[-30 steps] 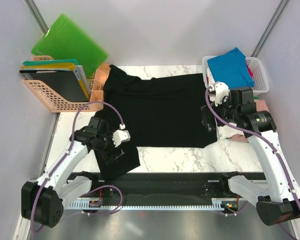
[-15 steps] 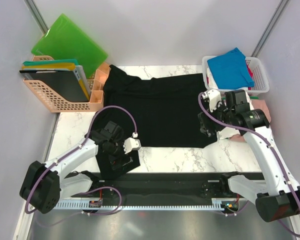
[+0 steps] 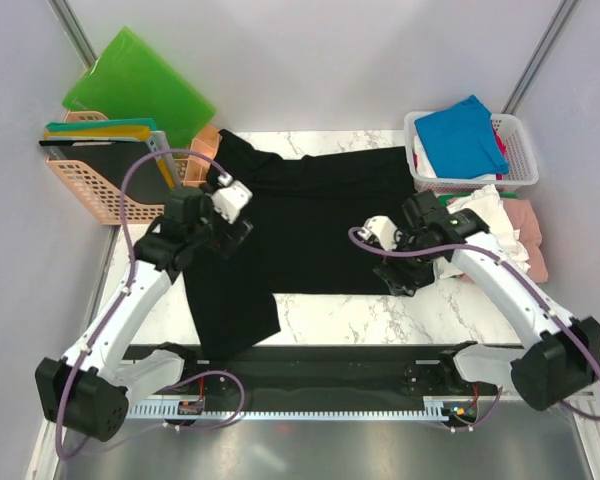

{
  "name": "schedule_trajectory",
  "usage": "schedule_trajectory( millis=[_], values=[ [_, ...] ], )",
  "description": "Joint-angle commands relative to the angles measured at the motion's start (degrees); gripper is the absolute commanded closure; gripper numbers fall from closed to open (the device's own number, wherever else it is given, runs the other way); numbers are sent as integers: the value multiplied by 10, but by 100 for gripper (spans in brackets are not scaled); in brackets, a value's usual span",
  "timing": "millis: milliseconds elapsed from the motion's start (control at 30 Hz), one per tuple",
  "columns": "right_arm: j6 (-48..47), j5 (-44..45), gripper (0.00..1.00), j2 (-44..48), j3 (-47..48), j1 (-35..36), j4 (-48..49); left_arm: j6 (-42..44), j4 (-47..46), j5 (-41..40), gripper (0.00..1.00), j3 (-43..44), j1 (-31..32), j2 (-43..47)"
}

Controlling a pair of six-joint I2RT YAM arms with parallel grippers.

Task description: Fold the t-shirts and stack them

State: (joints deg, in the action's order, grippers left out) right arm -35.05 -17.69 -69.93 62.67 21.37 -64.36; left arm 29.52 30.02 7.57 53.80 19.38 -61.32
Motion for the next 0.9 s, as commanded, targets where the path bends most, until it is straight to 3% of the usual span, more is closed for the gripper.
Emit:
schedule_trajectory(
  millis=[0, 67, 100, 167, 200, 267, 467, 633, 867],
  values=[
    [-29, -45, 20, -34, 18, 67, 31, -49, -112, -139, 0, -22, -56, 65],
    [-4, -23, 18, -57, 7, 130, 64, -60, -165, -169, 0, -53, -75, 100],
    [10, 2, 18, -61, -1, 147, 108, -62, -154, -111, 0, -54, -96, 117],
    [23, 53, 18, -79, -18, 163, 140, -37, -48, -3, 0, -44, -97, 124],
    [24, 79, 18, -85, -26, 162, 174, -17, -2, 107, 0, -41, -95, 125],
    [22, 148, 18, -97, -47, 151, 208, 35, 81, 148, 0, -42, -83, 125],
    [35, 135, 18, -125, -32, 57, 241, 81, 211, 162, 0, -29, 6, 107],
    [43, 145, 17, -166, 29, -46, 245, 98, 230, 112, 0, -78, 95, 90],
    [60, 147, 17, -197, 60, -88, 239, 118, 176, 19, 0, -202, 205, 107]
  ],
)
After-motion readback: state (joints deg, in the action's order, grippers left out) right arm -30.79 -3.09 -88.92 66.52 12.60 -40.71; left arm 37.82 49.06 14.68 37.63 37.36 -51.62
